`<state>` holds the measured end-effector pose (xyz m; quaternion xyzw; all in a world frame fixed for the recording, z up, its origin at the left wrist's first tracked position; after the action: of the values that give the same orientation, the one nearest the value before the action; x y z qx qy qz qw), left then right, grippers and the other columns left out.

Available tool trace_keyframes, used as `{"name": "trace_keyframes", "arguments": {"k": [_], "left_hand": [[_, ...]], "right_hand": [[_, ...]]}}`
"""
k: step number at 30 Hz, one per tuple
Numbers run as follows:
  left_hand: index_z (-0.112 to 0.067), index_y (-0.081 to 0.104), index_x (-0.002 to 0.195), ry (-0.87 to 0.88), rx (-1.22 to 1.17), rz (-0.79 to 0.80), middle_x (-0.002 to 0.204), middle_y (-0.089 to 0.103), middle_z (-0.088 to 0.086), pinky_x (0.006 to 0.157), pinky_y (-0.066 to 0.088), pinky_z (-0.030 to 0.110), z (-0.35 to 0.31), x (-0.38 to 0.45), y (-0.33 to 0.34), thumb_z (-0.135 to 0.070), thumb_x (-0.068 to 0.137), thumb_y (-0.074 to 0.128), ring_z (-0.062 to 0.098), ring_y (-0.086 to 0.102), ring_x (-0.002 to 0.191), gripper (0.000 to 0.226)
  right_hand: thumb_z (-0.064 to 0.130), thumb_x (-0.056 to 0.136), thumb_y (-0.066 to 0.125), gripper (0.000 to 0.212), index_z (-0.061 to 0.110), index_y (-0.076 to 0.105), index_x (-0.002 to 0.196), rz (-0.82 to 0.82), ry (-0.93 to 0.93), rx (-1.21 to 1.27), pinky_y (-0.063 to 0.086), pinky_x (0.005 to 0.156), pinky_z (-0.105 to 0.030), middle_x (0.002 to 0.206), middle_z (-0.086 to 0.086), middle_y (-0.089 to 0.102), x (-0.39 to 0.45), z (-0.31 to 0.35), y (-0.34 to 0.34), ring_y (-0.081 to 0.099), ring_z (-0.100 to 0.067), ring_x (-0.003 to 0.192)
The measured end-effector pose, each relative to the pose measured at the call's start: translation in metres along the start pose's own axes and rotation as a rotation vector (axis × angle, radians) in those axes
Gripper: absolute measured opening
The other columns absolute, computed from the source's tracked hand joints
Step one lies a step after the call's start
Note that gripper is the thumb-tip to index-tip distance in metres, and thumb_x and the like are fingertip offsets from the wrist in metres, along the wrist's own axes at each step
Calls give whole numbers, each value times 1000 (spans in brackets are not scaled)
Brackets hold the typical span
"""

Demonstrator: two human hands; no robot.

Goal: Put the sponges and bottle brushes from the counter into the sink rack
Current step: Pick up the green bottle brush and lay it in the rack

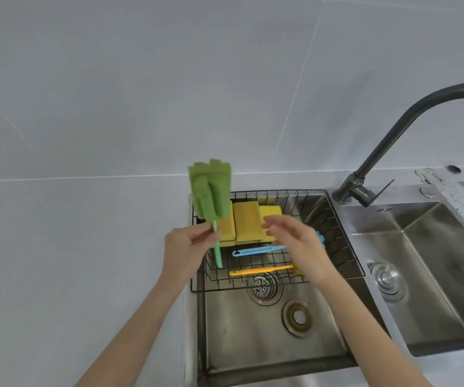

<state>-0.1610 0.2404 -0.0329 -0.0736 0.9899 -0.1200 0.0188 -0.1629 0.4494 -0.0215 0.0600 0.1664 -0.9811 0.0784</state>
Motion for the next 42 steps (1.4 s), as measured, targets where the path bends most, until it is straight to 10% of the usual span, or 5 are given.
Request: {"name": "trace_keyframes", "arguments": {"k": [4,11,17,25,42], "left_hand": [[-10,73,91,-167,-288,83,81,76,2,83,58,27,12,-16,42,-1,81,64,17,70,87,16],[-17,72,90,-311,-528,132,84,76,-6,79,57,17,29,-29,79,-5,86,59,10,70,89,19],[-19,60,117,-108,150,319,117,65,-6,85,42,0,17,-36,89,-22,86,61,-6,57,98,31],[-19,46,130,240,858,508,139,48,-1,107,36,29,48,-6,127,-21,90,54,13,42,128,41],[-12,62,111,112,896,488,124,60,4,89,53,36,103,23,134,-8,88,54,20,53,115,25]], "right_hand": [[18,88,60,38,26,52,125,146,-84,-305,44,92,-24,117,13,59,-6,-6,39,55,-5,105],[13,83,66,32,20,63,115,13,-106,-368,53,87,-29,99,-3,73,-2,-20,19,65,-12,90],[18,85,64,26,17,64,110,7,-47,-829,48,79,-32,104,-2,68,15,-58,-27,60,-21,95],[12,88,58,29,17,59,117,171,-16,-947,45,93,-33,121,-3,61,32,-97,-11,55,-21,111],[5,89,54,28,12,53,116,314,43,-994,48,86,-35,114,-8,59,72,-152,31,55,-25,104]]}}
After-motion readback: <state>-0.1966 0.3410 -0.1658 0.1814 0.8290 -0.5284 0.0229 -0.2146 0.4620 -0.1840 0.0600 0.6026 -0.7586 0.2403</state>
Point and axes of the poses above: each hand's wrist, its own x-axis towards the middle knuckle, its own y-axis out of the palm, z = x × y, the point moved 10 cm from there along x, towards the middle knuckle
